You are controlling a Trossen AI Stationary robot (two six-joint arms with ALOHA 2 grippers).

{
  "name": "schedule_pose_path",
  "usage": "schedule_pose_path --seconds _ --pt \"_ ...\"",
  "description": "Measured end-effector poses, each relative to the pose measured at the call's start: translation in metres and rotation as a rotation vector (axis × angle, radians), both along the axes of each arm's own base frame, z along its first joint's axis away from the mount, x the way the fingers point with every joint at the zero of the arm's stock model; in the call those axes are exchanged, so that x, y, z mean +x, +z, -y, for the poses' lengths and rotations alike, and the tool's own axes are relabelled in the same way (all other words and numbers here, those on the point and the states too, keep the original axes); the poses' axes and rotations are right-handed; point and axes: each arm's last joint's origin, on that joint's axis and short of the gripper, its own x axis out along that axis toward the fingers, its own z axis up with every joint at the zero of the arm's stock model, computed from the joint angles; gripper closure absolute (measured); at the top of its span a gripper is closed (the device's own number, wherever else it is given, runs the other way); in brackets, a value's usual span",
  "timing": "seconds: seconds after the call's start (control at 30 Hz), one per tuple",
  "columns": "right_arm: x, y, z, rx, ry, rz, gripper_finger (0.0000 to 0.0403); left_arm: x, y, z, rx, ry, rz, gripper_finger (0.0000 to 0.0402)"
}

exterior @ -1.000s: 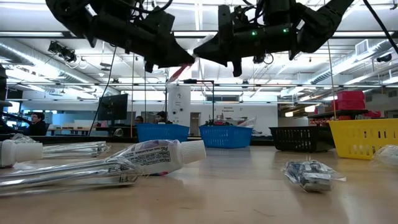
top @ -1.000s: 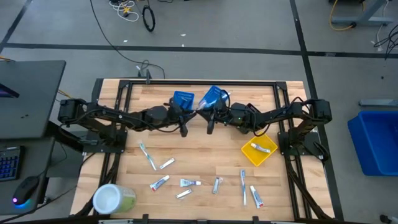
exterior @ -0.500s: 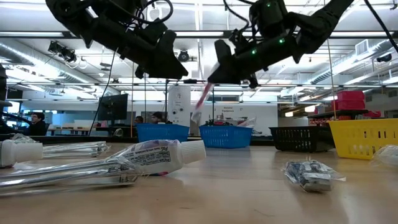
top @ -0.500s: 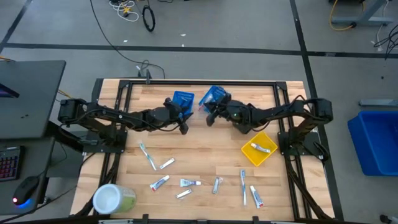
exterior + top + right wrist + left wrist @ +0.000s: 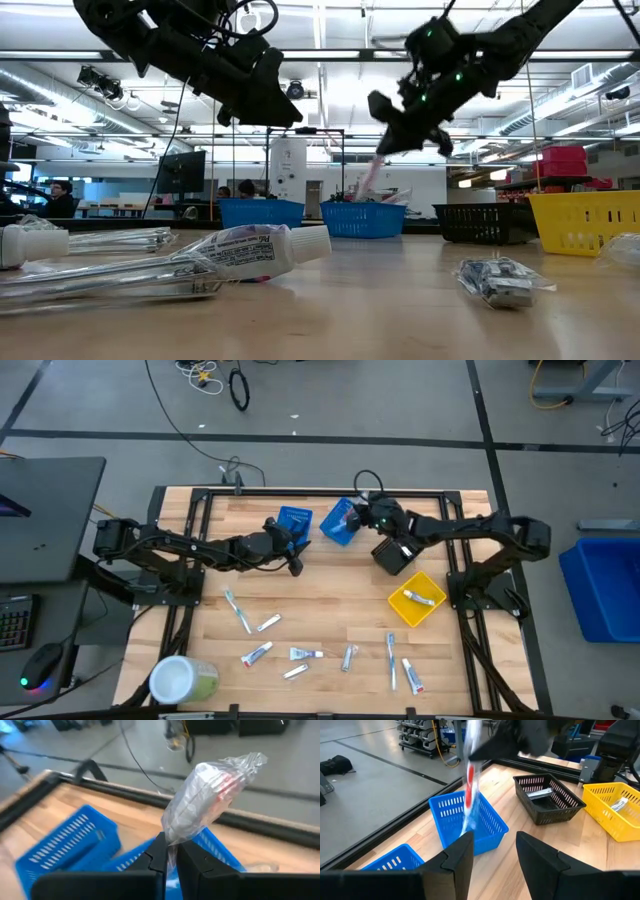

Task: Pick & Place Travel size toiletries
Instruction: Put the orange toothbrush into the right blue basket

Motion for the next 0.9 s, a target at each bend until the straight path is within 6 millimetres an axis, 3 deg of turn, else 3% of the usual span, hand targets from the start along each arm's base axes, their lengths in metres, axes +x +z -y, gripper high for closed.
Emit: schedule_pose_path --seconds 0.23,0.5,0.9 --pt "0.014 -0.029 0.009 0.06 0.003 0.033 0.0367 0.0 0.0 0.0 0.0 0.0 0.0 0.0247" --pt "0.017 -0.029 0.01 0.094 0.081 0.075 0.031 0.0 0.0 0.001 -0.01 -0.021 0.003 0.0247" --pt "0.012 -0.023 0.01 -0.036 0.13 -0.075 0.0231 0.0 0.0 0.001 -0.011 -0.024 0.003 0.0247"
